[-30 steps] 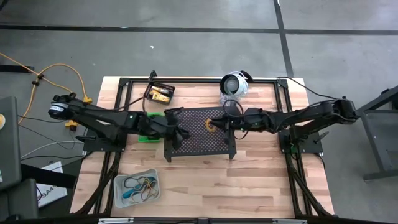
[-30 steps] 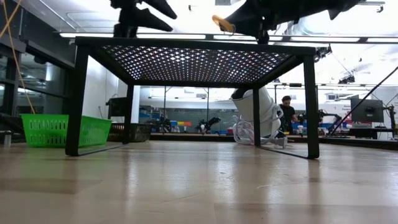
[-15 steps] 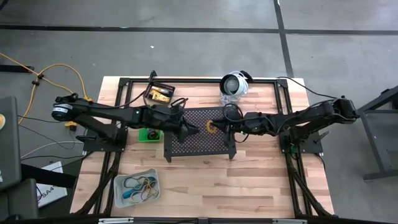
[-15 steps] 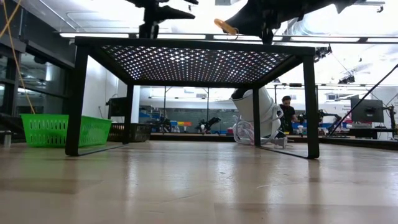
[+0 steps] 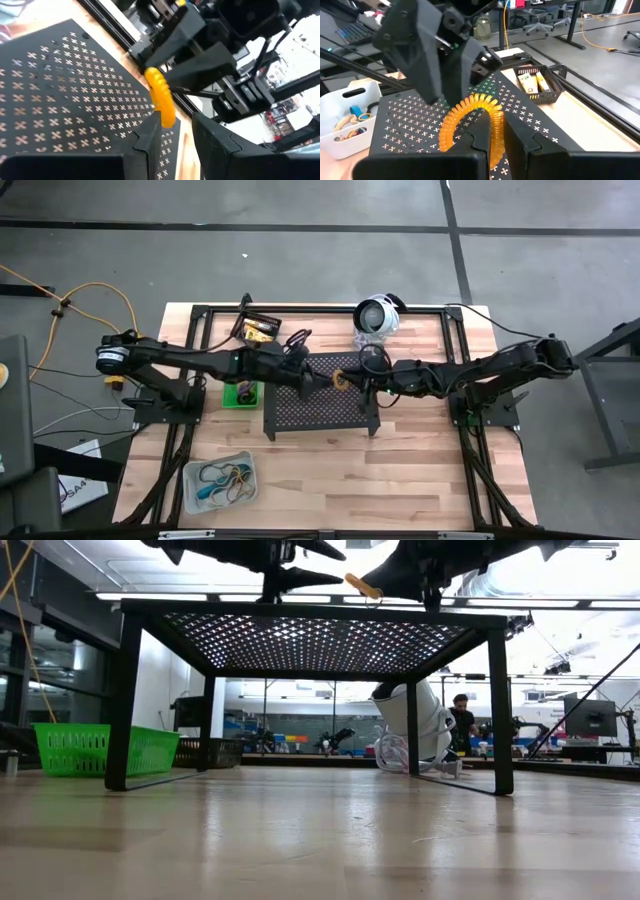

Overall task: Pick & Place Office Desk Supplies
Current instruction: Put the yellow spring keychain into the green bin

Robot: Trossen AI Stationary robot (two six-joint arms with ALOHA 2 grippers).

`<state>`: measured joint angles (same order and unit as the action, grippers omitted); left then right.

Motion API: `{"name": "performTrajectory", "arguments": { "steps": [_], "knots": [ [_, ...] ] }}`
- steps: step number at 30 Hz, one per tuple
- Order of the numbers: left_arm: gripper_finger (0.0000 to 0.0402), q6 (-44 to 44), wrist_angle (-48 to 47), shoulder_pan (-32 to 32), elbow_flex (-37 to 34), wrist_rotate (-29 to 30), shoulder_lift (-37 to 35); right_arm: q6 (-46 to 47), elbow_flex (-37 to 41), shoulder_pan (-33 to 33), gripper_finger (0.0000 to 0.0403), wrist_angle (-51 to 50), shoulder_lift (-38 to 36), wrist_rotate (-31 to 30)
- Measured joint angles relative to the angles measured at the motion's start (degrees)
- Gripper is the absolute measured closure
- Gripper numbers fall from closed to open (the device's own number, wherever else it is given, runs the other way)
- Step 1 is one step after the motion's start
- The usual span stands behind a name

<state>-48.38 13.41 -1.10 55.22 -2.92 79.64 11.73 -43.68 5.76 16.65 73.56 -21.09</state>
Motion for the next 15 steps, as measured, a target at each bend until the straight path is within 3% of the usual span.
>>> {"name": "performTrajectory", "arguments": {
  "steps": [15],
  "knots": [
    [0.0298, 1.2, 1.0, -1.2, 0.0, 0.0, 0.0, 0.0, 0.0, -0.1, 0.0377, 0.8, 0.0, 0.2]
  ]
}}
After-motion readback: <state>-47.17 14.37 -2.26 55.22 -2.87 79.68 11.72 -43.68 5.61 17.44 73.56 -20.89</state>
